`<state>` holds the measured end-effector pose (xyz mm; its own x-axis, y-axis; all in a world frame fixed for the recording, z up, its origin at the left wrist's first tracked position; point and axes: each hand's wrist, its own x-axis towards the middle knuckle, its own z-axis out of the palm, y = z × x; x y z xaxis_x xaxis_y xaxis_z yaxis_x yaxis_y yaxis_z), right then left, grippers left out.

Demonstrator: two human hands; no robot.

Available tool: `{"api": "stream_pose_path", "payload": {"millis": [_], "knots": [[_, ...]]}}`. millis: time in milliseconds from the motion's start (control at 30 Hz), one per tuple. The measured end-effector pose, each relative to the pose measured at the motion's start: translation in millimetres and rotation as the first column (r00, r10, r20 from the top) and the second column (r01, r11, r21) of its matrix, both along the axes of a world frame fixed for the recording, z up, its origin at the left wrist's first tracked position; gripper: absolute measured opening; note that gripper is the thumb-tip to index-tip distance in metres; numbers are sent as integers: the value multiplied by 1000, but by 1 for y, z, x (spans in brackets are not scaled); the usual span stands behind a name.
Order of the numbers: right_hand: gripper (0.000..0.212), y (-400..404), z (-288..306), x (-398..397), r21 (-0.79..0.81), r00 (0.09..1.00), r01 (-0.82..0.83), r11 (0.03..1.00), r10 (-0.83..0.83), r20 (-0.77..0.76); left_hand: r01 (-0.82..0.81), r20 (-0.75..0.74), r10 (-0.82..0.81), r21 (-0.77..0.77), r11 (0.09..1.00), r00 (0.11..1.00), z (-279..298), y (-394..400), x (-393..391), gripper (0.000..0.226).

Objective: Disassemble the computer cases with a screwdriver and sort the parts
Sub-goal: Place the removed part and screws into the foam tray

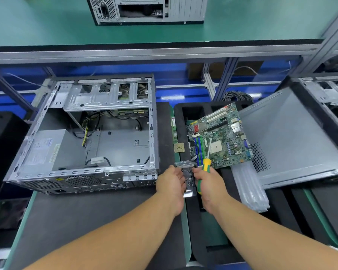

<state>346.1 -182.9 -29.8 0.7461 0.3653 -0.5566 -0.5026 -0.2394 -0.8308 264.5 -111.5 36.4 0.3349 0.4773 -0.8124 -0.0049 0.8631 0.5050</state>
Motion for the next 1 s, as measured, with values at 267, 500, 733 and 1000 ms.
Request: {"api": "stream_pose_path", "payload": {"millis": [267, 500, 733, 1000], "knots": [[26, -3, 5, -5, 20, 1000, 9, 1000, -8, -27, 31, 73, -31, 1, 1000, 997, 9, -2, -1, 47], [17, -6, 7, -2, 39, 1000, 1, 999, 0, -26, 91, 33, -93, 54, 994, 995, 11, -4, -6, 49], [16, -14, 24, 12, -53, 989, 3, 999, 5, 145, 186, 98, -186, 17, 982, 978, 17, -11, -41, 50], [28, 11, 107, -2, -73, 844, 50, 996, -3, 536, 305, 354, -294, 24, 952, 888, 86, 40, -78, 53]]}}
